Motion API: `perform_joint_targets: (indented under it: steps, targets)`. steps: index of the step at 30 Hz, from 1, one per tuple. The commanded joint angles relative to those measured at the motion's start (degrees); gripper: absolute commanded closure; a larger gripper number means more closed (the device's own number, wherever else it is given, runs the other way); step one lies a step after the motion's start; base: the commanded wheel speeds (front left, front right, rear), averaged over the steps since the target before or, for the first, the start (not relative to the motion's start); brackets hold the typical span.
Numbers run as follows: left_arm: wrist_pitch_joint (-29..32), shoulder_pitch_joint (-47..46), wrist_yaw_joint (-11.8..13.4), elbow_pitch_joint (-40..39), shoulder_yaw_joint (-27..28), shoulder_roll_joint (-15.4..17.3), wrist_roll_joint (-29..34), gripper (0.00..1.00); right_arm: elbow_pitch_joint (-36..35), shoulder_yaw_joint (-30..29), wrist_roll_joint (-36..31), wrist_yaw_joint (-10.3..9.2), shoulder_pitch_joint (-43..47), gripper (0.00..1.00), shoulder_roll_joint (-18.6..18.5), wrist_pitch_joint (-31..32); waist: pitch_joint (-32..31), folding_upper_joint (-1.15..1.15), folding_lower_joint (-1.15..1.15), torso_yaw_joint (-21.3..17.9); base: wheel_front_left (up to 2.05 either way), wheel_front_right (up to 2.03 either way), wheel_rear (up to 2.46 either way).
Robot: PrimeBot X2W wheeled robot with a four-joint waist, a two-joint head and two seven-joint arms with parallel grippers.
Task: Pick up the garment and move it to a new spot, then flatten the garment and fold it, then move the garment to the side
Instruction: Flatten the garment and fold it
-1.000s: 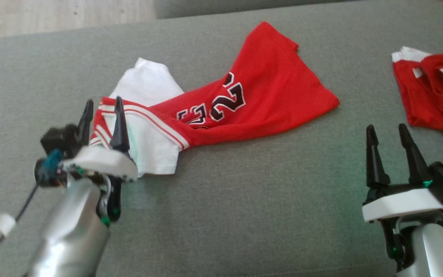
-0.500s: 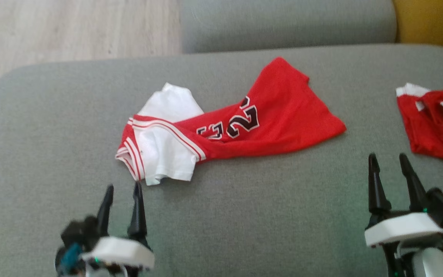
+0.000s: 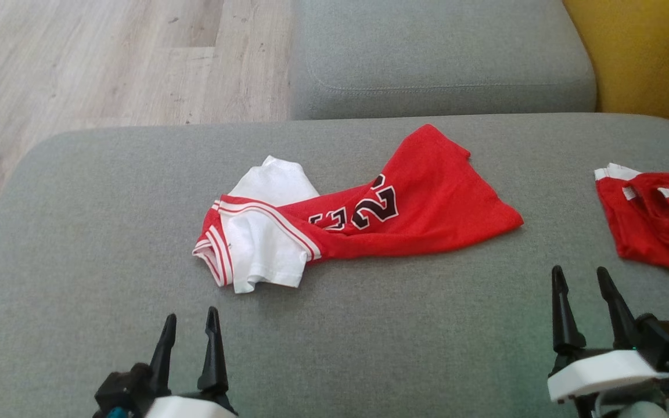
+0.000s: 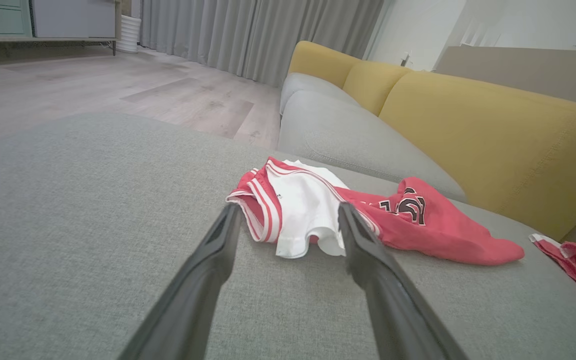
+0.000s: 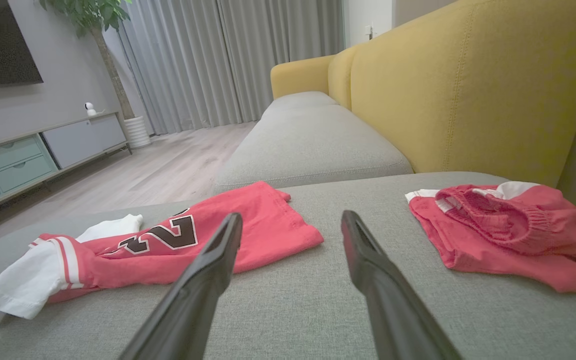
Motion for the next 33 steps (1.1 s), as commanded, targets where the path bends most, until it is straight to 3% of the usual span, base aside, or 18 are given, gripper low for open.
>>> perform_joint_targets:
  steps: [1, 21, 24, 33]
  targets:
    - [-0.32, -1.70, 0.63, -2.41, 1.77, 0.46, 0.41, 0.00, -1.29, 1.51, -0.37, 0.37, -1.41, 0.00, -0.32, -1.02, -0.15, 0.00, 0.01, -0.09, 0.00, 0.00, 0.00]
    - [3.82, -1.92, 1.46, -3.67, 0.57, 1.52, -0.43, 0.00, 1.59, 3.68, -1.38, 0.37, -2.31, 0.00, -0.32, -1.44, 0.49, 0.00, 0.01, -0.74, 0.00, 0.00, 0.00]
    - [5.58, -3.29, 0.91, -1.85, 0.14, 1.08, -1.26, 0.00, 1.56, 4.06, -1.45, 0.37, -2.58, 0.00, -0.32, -1.30, 0.97, 0.00, 0.01, -1.07, 0.00, 0.00, 0.00]
    - [9.81, -13.08, -1.98, 15.24, 2.69, -3.25, -8.66, 0.00, 0.53, 5.82, -2.20, 0.37, -3.42, 0.00, -0.32, 0.09, 4.01, 0.00, 0.01, -3.86, 0.00, 0.00, 0.00]
